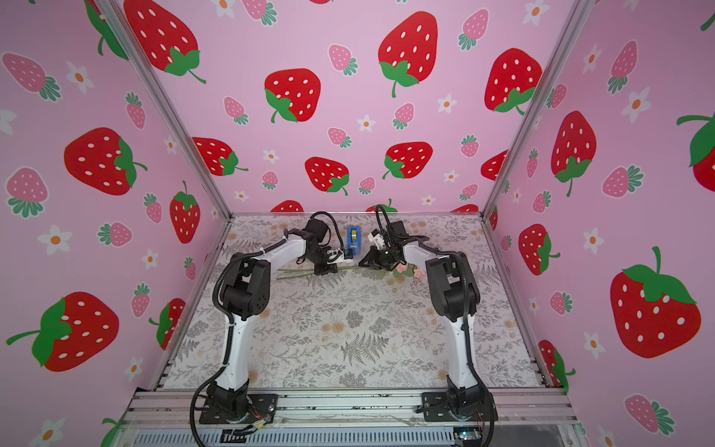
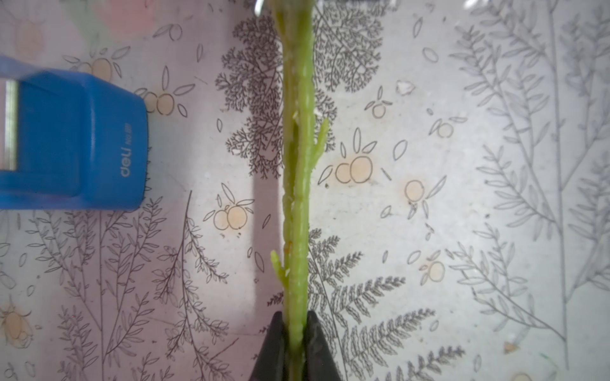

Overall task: Wrap bouquets with tape
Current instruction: Pick up the unwrapped bouquet from the center of the board.

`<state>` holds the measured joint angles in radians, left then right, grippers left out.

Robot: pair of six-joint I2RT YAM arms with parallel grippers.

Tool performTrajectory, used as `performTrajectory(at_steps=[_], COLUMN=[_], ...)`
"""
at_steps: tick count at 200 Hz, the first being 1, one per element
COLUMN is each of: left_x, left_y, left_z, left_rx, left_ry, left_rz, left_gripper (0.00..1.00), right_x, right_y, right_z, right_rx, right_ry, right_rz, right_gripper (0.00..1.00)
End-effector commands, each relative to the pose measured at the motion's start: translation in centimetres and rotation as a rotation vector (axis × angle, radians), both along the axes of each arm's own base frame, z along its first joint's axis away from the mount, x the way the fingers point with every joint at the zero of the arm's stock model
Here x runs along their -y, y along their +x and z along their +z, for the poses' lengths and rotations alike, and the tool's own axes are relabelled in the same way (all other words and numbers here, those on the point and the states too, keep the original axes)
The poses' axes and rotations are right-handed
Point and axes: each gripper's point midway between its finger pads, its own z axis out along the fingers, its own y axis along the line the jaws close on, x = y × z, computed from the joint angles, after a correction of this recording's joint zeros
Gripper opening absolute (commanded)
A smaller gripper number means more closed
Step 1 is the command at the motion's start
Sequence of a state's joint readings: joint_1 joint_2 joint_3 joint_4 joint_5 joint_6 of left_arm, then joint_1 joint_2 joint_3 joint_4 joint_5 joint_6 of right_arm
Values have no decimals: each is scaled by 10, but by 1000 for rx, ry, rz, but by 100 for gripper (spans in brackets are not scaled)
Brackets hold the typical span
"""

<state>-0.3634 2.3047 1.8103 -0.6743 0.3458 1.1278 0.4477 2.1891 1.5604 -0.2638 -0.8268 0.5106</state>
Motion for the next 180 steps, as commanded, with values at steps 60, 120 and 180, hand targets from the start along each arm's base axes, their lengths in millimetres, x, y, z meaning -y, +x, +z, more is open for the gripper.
performTrajectory(at_steps=[60, 120, 180], left_x=[9, 15, 20], left_y=[-21, -16, -16], left_z=[4, 17, 32], left_rx=[-87, -71, -73], left_ry=[34, -12, -55], left_rz=[53, 84, 105], left_gripper=[0, 0, 0], right_x=[-10, -11, -16], right_y=[-32, -41, -43], right_z=[7, 10, 14], right_rx=[-6, 10, 38], right_ry=[-18, -17, -30], right_rz=[72, 70, 74], right_gripper=[0, 0, 0])
